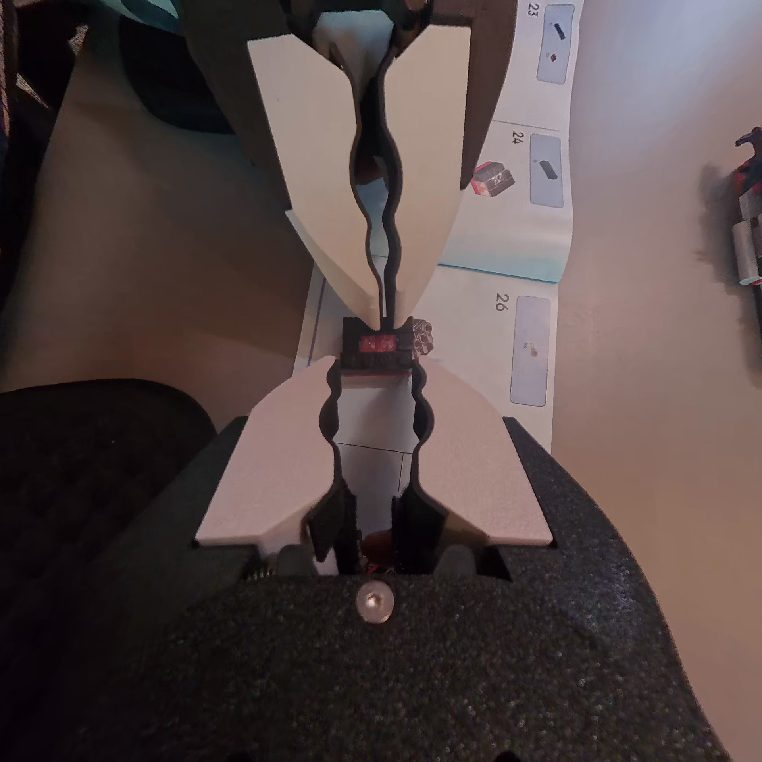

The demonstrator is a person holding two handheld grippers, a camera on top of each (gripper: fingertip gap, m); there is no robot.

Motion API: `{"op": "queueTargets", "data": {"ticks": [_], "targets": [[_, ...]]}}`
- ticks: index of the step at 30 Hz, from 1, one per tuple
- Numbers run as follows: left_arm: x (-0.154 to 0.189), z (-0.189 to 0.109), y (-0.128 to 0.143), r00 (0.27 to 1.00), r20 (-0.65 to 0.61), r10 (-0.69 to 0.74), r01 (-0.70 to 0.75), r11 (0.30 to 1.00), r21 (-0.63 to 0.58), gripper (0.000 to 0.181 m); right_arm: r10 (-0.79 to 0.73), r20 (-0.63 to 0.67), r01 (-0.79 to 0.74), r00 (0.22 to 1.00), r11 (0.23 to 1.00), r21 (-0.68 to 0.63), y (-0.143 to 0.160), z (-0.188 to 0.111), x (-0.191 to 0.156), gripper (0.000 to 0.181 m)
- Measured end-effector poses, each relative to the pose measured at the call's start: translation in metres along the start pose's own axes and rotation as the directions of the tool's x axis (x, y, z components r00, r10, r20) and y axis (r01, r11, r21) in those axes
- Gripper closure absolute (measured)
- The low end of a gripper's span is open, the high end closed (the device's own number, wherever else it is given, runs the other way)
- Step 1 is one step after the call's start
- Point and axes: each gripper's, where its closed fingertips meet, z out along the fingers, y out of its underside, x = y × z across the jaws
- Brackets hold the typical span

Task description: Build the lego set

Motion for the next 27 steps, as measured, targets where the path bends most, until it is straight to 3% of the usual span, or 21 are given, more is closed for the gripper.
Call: {"op": "queueTargets", "data": {"ticks": [27], "targets": [[0.0025, 0.0042, 0.0008, 0.997, -0.066, -0.033, 0.034, 0.999, 0.017, 0.181, 0.064, -0.018, -0.066, 0.998, 0.983, -0.171, -0.0011, 0.0069, 0.0011, 0.148]]}}
